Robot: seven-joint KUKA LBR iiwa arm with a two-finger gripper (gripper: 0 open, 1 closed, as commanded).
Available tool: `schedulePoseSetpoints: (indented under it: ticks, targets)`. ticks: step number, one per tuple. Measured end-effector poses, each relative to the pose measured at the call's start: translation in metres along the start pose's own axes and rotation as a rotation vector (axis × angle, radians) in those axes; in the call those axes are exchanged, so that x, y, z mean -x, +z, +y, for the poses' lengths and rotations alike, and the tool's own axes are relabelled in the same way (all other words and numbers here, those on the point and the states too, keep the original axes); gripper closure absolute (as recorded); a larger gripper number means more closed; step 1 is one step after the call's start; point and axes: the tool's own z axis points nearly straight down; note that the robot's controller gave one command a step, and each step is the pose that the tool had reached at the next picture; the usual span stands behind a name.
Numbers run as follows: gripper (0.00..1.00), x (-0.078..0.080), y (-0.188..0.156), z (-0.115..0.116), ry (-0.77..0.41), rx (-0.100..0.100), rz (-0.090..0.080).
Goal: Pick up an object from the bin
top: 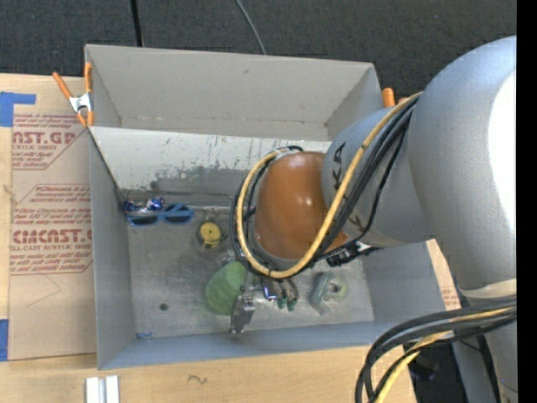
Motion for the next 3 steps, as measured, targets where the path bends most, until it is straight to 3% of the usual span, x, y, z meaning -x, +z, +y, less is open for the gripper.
schedulePoseSetpoints:
  ticks: [1, 2, 3]
  targets:
    - [0.00, -0.002, -0.006, 0.010, -0.117, -0.001, 0.000]
    - [0.00, 0.004, 0.026, 0.030, -0.106, 0.001, -0.022]
    - [0.00, 0.003, 0.025, 0.037, -0.123, -0.002, -0.022]
